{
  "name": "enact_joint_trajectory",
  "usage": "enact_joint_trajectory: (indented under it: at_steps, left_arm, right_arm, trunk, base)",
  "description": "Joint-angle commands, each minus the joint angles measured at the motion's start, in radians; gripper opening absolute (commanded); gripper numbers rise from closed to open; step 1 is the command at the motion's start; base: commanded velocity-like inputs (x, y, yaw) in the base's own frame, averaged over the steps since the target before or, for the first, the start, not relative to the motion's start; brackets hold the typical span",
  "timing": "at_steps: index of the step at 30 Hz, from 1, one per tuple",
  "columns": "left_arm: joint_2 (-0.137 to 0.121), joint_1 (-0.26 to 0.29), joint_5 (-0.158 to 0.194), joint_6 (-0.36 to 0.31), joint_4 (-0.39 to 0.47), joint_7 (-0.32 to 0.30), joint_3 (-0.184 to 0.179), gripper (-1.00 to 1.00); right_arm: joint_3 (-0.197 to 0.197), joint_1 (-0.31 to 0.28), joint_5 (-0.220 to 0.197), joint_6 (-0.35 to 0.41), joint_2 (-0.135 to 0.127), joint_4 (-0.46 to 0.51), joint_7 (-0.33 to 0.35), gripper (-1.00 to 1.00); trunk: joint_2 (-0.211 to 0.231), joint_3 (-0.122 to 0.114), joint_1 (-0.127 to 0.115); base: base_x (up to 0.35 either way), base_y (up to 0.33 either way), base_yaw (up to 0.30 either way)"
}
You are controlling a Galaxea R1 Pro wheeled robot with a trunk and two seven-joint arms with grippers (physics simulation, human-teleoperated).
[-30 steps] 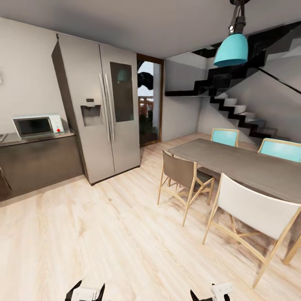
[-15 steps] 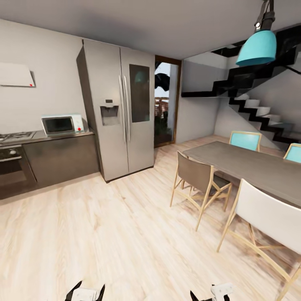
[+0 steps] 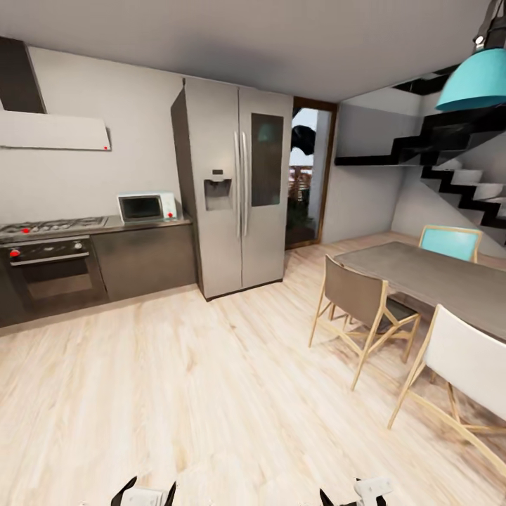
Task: Put the three can of soda from the living room inside the tash can in the kitchen.
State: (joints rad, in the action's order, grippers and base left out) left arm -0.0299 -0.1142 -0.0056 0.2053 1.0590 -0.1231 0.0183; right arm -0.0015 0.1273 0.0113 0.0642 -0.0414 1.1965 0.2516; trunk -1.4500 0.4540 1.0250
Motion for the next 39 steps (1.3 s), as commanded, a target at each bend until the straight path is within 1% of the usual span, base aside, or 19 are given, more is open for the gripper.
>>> enact_joint_trajectory:
  at_steps: [1,9,24,33,39]
  left_arm:
    - [0.0,0.0,0.0,0.0,0.0,0.0,0.0,1.0]
    - [0.0,0.0,-0.001,0.0,-0.001,0.0,0.0,1.0]
    - [0.001,0.0,0.0,0.0,-0.001,0.0,0.0,1.0]
    - [0.001,0.0,0.0,0.0,-0.001,0.0,0.0,1.0]
    - [0.001,0.0,0.0,0.0,-0.001,0.0,0.0,1.0]
  right_arm:
    - [0.0,0.0,0.0,0.0,0.0,0.0,0.0,1.0]
    - [0.0,-0.001,-0.001,0.0,0.0,-0.002,0.0,1.0]
    - [0.0,-0.002,-0.001,0.0,0.002,-0.009,0.0,1.0]
    - [0.0,-0.002,-0.001,0.0,0.001,-0.009,0.0,1.0]
    - [0.002,-0.003,-0.001,0.0,0.002,-0.011,-0.006,1.0]
  trunk:
    - [0.0,-0.001,0.0]
    - [0.0,-0.005,0.0]
    - [0.0,-0.008,0.0]
    - [0.0,-0.008,0.0]
    - [0.0,-0.006,0.0]
  base:
    - [-0.034,0.007,0.241]
    - [-0.017,0.002,0.238]
    - [-0.205,0.0,0.244]
    - [-0.029,0.0,0.077]
    - [-0.002,0.0,0.18]
